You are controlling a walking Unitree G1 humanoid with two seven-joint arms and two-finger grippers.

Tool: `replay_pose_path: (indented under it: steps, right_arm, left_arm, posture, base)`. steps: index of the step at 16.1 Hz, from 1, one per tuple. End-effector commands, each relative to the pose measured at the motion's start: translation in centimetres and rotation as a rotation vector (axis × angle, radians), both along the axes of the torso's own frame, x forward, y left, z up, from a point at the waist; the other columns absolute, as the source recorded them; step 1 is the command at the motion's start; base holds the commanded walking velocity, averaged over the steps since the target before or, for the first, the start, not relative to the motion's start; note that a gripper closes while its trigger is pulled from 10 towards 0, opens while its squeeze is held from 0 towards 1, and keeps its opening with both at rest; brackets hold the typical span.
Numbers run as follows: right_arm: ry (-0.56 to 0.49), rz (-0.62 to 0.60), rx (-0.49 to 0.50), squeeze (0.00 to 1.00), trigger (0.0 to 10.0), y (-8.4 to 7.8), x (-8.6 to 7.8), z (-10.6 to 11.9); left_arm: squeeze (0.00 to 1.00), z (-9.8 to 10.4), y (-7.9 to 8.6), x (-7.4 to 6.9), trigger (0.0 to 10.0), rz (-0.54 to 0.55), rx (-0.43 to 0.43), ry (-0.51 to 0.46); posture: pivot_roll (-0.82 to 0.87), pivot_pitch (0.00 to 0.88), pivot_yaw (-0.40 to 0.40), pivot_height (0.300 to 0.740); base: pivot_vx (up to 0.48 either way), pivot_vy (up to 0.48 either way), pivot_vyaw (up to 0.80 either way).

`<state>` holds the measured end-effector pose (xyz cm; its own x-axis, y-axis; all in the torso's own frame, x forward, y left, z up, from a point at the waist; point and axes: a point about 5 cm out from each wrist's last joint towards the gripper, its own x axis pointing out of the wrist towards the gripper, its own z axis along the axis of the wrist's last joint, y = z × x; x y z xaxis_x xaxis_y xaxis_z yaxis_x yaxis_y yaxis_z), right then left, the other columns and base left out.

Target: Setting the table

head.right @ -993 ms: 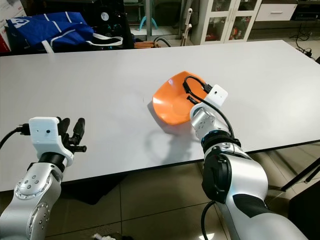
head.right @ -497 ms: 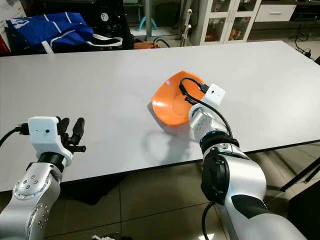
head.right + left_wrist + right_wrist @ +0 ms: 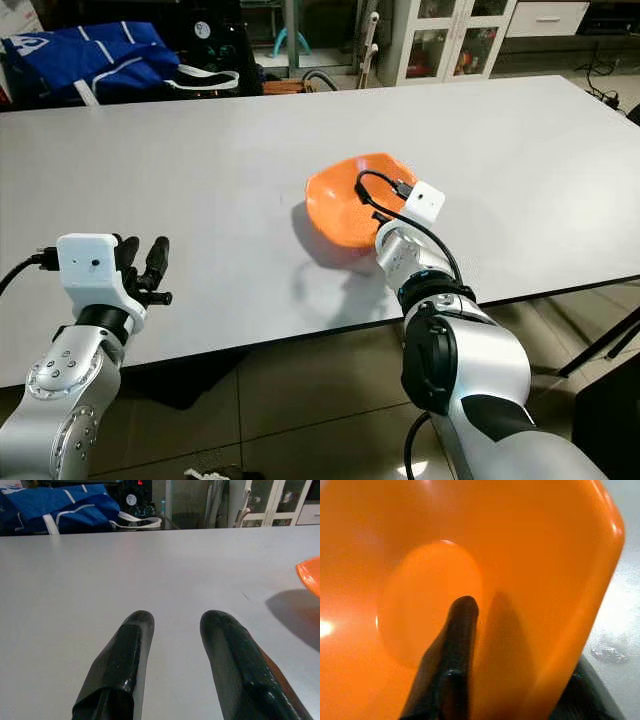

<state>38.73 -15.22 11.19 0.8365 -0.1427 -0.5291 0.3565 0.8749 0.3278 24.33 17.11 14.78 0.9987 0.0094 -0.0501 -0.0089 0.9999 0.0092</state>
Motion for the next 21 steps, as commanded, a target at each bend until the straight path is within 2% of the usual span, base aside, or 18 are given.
replay_pose_path:
  steps: [1, 4, 5, 8, 17, 21]
  right_arm:
    - [0.030, -0.001, -0.014, 1.00, 10.0, -0.1, -0.3, -0.5]
    - [0.017, 0.011, -0.055, 1.00, 10.0, -0.3, -0.1, -0.2]
    - [-0.007, 0.032, -0.111, 1.00, 10.0, -0.4, 0.1, 0.3]
    - [-0.042, 0.060, -0.173, 1.00, 10.0, -0.2, 0.5, 1.0]
    - [-0.050, 0.081, -0.202, 1.00, 10.0, 0.0, 0.5, 1.0]
    - [-0.073, 0.085, -0.222, 1.00, 10.0, 0.0, 0.7, 1.4]
  left_arm:
    - [0.00, 0.3, -0.2, -0.1, 10.0, -0.009, 0.001, -0.005]
    - [0.00, 0.3, -0.2, -0.1, 10.0, -0.009, 0.002, -0.005]
    - [0.00, 0.3, -0.3, -0.1, 10.0, -0.008, 0.002, -0.006]
    - [0.00, 0.2, -0.4, -0.1, 10.0, -0.010, 0.001, -0.005]
    - [0.00, 0.3, -0.3, -0.1, 10.0, -0.007, 0.006, -0.009]
    - [0.00, 0.3, -0.3, 0.0, 10.0, -0.006, -0.019, -0.011]
  posture:
    - [-0.01, 0.019, 0.030, 0.740]
    - [-0.01, 0.019, 0.028, 0.740]
    - [-0.01, 0.020, 0.028, 0.740]
    - [-0.01, 0.018, 0.025, 0.740]
    - [-0.01, 0.010, 0.026, 0.740]
    - [-0.01, 0.004, 0.025, 0.740]
  base:
    - [0.000, 0.000, 0.00]
    - [0.000, 0.000, 0.00]
    - [0.000, 0.000, 0.00]
    - [0.000, 0.000, 0.00]
    - [0.000, 0.000, 0.00]
    - [0.000, 0.000, 0.00]
